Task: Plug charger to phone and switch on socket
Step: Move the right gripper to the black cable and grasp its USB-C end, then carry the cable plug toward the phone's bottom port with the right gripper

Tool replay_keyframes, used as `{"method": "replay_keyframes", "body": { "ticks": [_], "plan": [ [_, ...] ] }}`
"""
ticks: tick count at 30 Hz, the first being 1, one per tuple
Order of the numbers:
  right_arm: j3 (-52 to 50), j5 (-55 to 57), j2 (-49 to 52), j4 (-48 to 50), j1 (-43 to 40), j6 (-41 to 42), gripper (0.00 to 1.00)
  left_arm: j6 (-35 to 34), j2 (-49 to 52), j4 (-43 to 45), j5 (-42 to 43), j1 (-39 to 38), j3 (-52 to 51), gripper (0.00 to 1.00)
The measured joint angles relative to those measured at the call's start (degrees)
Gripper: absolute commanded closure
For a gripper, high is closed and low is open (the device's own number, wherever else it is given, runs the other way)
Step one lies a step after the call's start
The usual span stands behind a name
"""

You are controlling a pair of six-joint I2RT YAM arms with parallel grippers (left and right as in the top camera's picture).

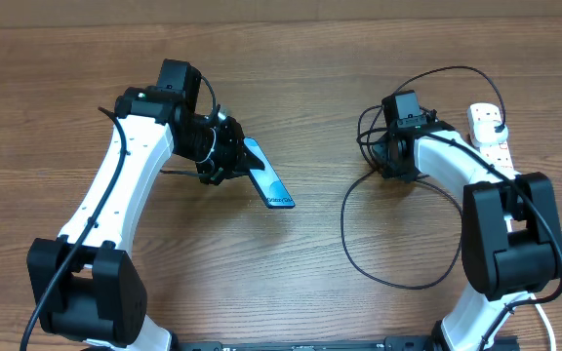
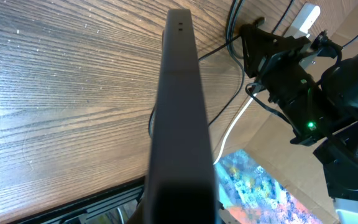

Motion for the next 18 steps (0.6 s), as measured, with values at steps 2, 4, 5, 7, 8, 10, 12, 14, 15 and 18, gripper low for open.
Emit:
{"method": "replay_keyframes", "body": {
  "ticks": [2, 4, 5, 7, 8, 10, 12, 14, 15, 18],
  "plan": [
    [0.2, -0.5, 0.0, -0.2, -0.2, -0.1, 0.96, 0.0, 0.0, 0.0, 0.0, 0.0, 0.0, 0.96],
    [0.3, -0.9, 0.0, -0.7, -0.4, -0.6, 0.96, 0.0, 0.0, 0.0, 0.0, 0.0, 0.0, 0.96],
    [0.5, -1.1, 0.0, -1.2, -0.4, -1.0, 0.96, 0.2, 0.0, 0.0, 0.0, 0.0, 0.0, 0.96],
    [1.1, -2.2, -0.1, -3.0, -0.4, -1.9, 0.96, 0.4, 0.0, 0.0, 0.0, 0.0, 0.0, 0.96],
    [1.3, -2.7, -0.2, -3.8, -0.4, -2.4, 0.96, 0.8, 0.0, 0.0, 0.0, 0.0, 0.0, 0.96],
    [1.3, -3.9, -0.9, -6.4, -0.4, -3.0, 0.96, 1.9, 0.0, 0.0, 0.0, 0.0, 0.0, 0.96],
    [1.3, -5.3, -2.3, -8.2, -0.4, -3.4, 0.96, 2.9, 0.0, 0.0, 0.0, 0.0, 0.0, 0.96],
    [1.3, -7.9, -5.4, -8.7, -0.3, -3.8, 0.96, 3.6, 0.0, 0.0, 0.0, 0.0, 0.0, 0.96],
    [1.4, -9.4, -7.5, -8.8, -0.3, -3.9, 0.96, 3.8, 0.0, 0.1, 0.1, 0.0, 0.0, 0.96],
    [1.7, -15.1, -15.7, -8.7, 0.2, -4.2, 0.96, 4.5, 0.0, 1.3, 0.8, 0.0, 0.0, 0.96]
  ]
}}
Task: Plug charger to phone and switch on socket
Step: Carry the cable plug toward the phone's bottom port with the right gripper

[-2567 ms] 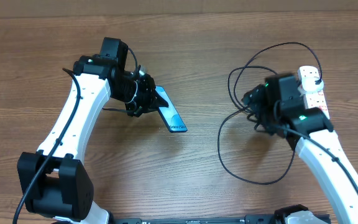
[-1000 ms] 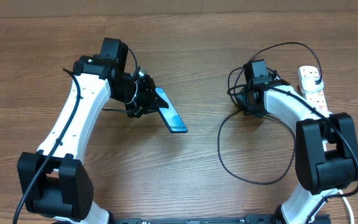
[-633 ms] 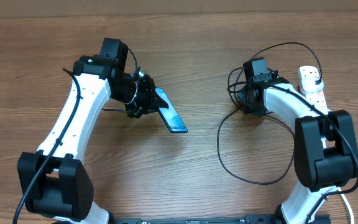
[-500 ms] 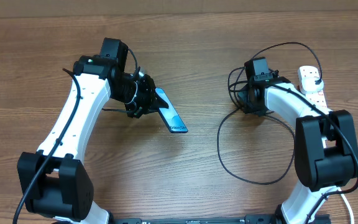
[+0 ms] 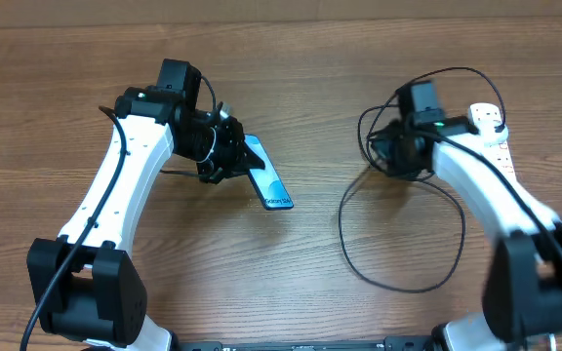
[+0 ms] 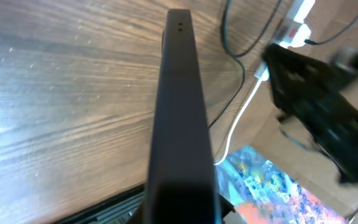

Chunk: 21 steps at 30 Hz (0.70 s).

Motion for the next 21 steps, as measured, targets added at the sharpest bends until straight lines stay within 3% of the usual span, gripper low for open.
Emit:
{"method": "replay_keyframes", "body": {
  "ticks": [9, 15, 21],
  "plan": [
    [1.2, -8.4, -17.1, -3.8, 7.0, -3.0, 0.96, 0.5, 0.1, 6.1, 3.8, 0.2, 0.0, 0.96],
    [1.2, -10.3, -18.9, -8.4, 10.4, -3.9, 0.96, 0.6, 2.9, 11.7, 9.9, 0.8, 0.5, 0.96],
    [1.2, -15.1, -18.9, -9.5, 11.6, -4.6, 0.96, 0.6, 12.7, 13.2, 20.5, 0.9, 6.5, 0.96]
  ]
}}
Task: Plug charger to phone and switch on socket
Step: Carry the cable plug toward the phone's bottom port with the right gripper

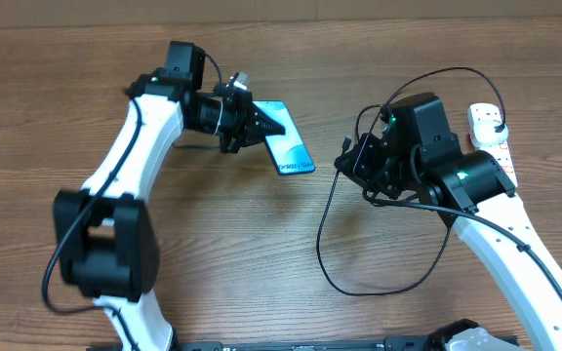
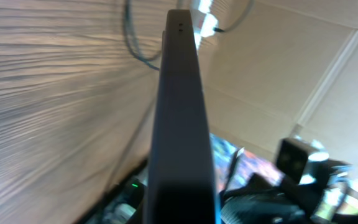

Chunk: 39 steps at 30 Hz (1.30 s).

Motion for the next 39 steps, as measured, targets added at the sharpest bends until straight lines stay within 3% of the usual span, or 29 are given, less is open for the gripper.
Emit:
{"method": "replay_keyframes", "body": {
  "ticks": [10, 22, 32, 39],
  "plan": [
    [0.0, -4.1, 0.0, -10.3, 2.9, -4.9, 0.96, 3.0, 5.6, -2.0, 10.4, 0.0, 1.3, 0.96],
    [0.0, -4.8, -0.2, -8.0, 15.1, -12.7, 0.96, 8.7, 5.6, -2.2, 10.6, 0.0, 1.4, 0.96],
    [0.0, -4.6, -0.2, -8.1, 15.6, -13.6, 0.96, 16.4, 5.6, -2.3, 10.6, 0.9, 1.4, 0.96],
    [0.0, -1.3, -0.2, -6.9, 15.6, -13.5, 0.96, 18.7, 5.6, -8.1, 11.5, 8.1, 1.7, 0.96]
  ]
}}
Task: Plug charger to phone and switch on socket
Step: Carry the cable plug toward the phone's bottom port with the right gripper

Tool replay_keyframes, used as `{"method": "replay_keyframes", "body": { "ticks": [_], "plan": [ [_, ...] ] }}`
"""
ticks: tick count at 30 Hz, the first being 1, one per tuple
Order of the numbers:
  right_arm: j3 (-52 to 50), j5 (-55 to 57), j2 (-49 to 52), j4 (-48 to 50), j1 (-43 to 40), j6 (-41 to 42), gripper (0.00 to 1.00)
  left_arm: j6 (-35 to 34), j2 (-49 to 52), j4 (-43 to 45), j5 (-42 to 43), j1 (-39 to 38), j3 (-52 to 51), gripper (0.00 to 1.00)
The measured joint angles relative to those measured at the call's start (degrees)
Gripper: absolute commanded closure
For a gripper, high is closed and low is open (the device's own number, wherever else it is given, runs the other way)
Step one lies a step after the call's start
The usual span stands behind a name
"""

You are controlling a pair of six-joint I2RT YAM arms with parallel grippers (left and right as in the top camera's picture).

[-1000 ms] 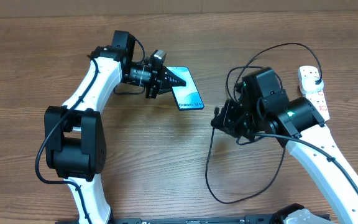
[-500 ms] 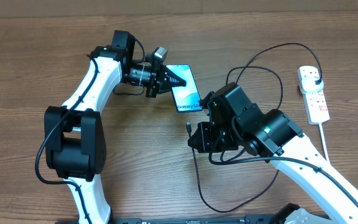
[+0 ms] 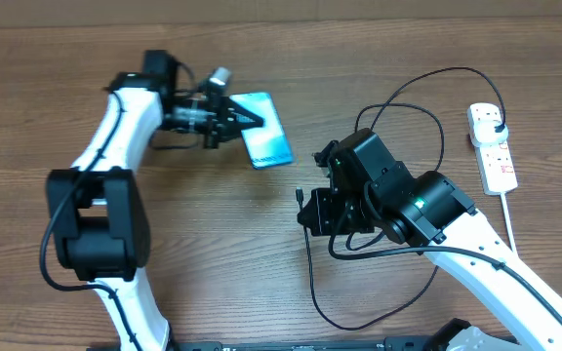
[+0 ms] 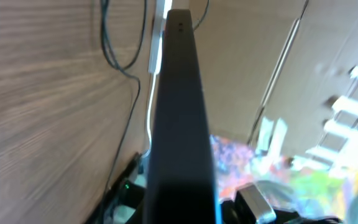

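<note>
The phone (image 3: pixel 264 143), blue-screened with a dark body, is held off the table at the upper left, with my left gripper (image 3: pixel 232 122) shut on its near end. In the left wrist view the phone (image 4: pixel 179 106) shows edge-on as a dark bar running up from the jaws. My right gripper (image 3: pixel 322 207) sits mid-table, to the right of and nearer than the phone, shut on the black charger cable (image 3: pixel 312 283). The cable's plug tip (image 3: pixel 301 195) sticks out to the left, towards the phone. The white socket strip (image 3: pixel 493 148) lies at the far right.
The black cable loops from the right gripper down towards the front edge and back up behind the right arm to a plug (image 3: pixel 497 125) in the strip. The strip's white lead (image 3: pixel 508 210) runs to the front right. Bare wood lies between the two arms.
My left gripper has shifted the phone left and turned it, its screen facing more upward. My right gripper with the cable has come left and nearer the front, closer to the phone.
At first my left gripper held the phone tilted at mid-left while my right gripper was among the cable loops near the strip. Then the phone was further back and the right gripper mid-table with the cable. Now plug tip and phone stand close.
</note>
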Motion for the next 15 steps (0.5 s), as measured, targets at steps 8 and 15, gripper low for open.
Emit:
{"method": "replay_keyframes", "body": {
  "ticks": [8, 15],
  "plan": [
    [0.0, 1.7, 0.0, 4.8, 0.0, 1.8, 0.96, 6.4, 0.0, -15.4, -0.9, 4.1, 0.1, 0.96],
    [0.0, 1.9, 0.0, 4.6, 0.0, 3.3, 0.96, 8.0, 0.0, -21.4, -6.8, 4.1, 0.1, 0.96]
  ]
}}
